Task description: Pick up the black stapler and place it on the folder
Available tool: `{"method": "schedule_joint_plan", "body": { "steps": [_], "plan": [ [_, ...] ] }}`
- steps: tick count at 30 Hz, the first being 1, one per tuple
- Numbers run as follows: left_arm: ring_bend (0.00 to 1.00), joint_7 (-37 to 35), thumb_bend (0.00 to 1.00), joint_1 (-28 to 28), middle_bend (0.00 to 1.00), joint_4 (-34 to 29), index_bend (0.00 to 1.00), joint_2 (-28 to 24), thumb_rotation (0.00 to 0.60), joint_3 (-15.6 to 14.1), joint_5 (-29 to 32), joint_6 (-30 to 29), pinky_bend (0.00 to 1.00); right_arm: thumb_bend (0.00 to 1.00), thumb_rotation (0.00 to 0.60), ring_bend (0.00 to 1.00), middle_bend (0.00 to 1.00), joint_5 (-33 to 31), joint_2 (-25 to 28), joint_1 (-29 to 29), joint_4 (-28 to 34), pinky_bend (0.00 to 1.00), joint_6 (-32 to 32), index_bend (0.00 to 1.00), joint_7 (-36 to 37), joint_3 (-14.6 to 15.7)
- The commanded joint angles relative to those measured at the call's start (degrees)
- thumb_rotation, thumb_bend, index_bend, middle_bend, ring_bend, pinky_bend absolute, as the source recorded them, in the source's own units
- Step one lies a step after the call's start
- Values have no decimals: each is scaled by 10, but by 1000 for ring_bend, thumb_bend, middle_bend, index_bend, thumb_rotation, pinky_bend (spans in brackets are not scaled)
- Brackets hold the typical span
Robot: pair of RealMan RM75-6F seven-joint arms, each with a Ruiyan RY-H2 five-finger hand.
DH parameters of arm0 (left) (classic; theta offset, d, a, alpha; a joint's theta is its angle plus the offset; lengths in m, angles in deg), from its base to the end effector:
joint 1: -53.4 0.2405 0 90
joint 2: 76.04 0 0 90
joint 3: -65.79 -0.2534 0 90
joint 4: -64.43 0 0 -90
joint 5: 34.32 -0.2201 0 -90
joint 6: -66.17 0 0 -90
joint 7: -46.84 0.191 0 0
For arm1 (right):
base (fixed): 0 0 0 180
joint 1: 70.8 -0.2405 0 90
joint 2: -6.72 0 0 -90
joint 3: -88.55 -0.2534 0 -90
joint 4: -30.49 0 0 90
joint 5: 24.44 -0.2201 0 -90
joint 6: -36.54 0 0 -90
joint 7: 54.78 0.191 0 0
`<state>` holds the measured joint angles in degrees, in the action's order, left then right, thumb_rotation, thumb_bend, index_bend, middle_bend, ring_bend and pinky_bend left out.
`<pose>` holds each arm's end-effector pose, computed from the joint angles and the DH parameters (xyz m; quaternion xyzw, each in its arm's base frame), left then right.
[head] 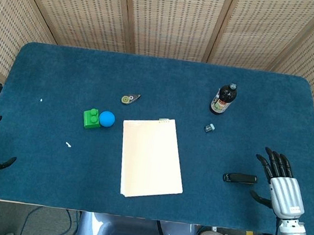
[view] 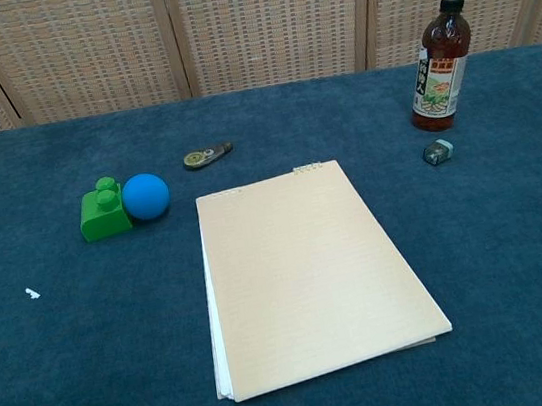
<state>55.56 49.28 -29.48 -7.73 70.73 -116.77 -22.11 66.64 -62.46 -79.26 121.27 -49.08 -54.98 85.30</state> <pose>-0.3062 0.2307 0.1427 -0.5654 -0.3672 -0.3826 0.6317 -0.2766 -0.2468 0.1193 0.6183 -0.3611 0.4432 0.5394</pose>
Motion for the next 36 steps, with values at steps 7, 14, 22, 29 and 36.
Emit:
{"method": "schedule_joint_plan", "body": {
  "steps": [7, 14, 22, 29, 36],
  "plan": [
    [423, -32, 562, 6, 387, 38, 700, 45, 600, 22, -14, -54, 577, 163, 600, 0, 0, 2, 1, 0, -1, 37, 0, 159, 5, 1],
    [0, -13, 82, -3, 0, 3, 0, -2, 600, -5, 0, 15, 0, 162, 600, 0, 0, 5, 4, -1, 3, 27, 2, 153, 8, 3],
    [0, -10, 81, -5, 0, -4, 0, -9, 600, -6, 6, 24, 0, 163, 600, 0, 0, 2, 4, -3, 4, 27, 6, 153, 6, 2],
    [0, -11, 81, -2, 0, -9, 0, -13, 600, -8, 4, 20, 0, 163, 600, 0, 0, 7, 6, -1, 5, 27, 2, 153, 8, 4],
    [0, -12, 82, -2, 0, -12, 0, -18, 600, -11, -1, 22, 0, 163, 600, 0, 0, 9, 7, -3, 9, 28, 9, 170, 7, 7]
  ]
}}
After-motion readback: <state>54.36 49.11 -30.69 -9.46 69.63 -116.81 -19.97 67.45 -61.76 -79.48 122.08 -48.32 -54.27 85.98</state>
